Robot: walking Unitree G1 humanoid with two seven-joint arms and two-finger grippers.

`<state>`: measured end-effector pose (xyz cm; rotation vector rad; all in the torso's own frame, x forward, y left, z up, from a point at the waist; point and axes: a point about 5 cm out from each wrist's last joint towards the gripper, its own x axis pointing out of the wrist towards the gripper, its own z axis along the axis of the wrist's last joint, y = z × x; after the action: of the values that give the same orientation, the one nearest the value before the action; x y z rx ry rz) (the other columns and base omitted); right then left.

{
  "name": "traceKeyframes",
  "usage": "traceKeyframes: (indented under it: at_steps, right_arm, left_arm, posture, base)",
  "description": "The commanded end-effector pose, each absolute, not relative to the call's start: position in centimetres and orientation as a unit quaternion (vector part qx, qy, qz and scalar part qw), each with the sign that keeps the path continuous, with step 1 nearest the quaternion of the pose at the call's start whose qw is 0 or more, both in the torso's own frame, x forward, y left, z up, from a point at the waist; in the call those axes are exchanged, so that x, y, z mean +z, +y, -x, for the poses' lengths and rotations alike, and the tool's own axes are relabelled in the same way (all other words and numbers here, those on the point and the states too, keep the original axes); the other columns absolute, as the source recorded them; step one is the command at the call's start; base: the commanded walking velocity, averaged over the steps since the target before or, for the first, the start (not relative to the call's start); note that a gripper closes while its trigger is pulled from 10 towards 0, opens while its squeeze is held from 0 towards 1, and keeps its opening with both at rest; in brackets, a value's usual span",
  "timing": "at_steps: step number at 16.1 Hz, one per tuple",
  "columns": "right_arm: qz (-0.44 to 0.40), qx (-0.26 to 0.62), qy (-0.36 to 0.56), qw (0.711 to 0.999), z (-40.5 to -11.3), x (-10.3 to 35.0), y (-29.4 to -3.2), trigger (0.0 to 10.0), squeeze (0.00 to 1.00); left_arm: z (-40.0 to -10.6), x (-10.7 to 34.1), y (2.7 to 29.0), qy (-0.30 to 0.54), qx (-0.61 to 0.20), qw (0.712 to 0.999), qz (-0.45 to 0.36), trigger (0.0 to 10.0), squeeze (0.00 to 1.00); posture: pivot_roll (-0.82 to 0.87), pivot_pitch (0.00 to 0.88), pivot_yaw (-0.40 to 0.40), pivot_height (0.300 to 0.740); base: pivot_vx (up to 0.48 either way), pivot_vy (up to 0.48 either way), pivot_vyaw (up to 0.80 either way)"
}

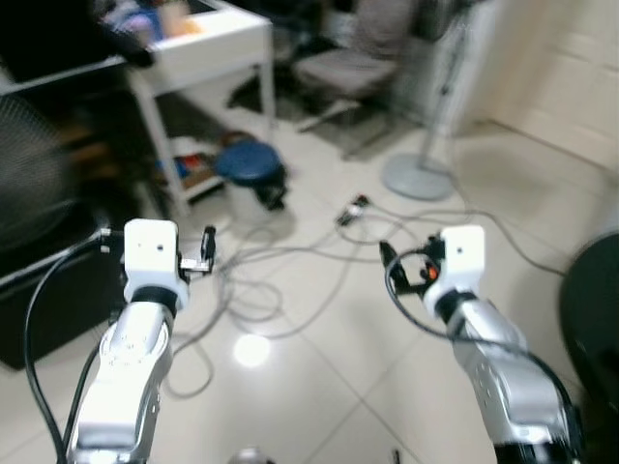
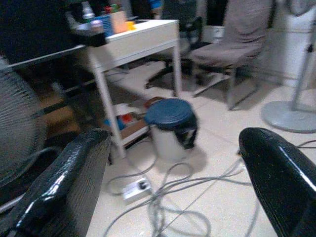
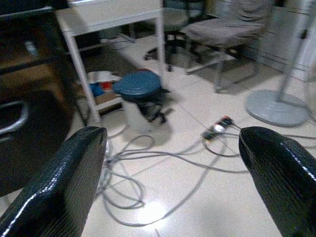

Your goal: Move the pillow to the sofa from floor

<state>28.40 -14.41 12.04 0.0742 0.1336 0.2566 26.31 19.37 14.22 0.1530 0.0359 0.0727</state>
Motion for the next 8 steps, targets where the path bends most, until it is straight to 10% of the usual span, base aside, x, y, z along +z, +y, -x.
traceKeyframes:
  at_steps: [1,8]
  right_arm:
    - [-0.042,0.135,0.051,0.989,-28.7,12.7,-14.3,10.0,0.00]
    - [-0.047,0.158,0.021,0.986,-30.0,14.1,-13.1,10.0,0.00]
  left_arm:
    - [-26.6,15.1,19.2,0.006,0.036,0.997,-0.072,10.0,0.00]
    - [-26.5,16.6,19.0,-0.008,0.034,0.997,-0.064,10.0,0.00]
  posture:
    - [0.07,0.000,-0.003,0.740]
    - [0.12,0.000,-0.017,0.740]
  base:
    - [0.000,0.000,0.80]
    - [0.000,0.000,0.80]
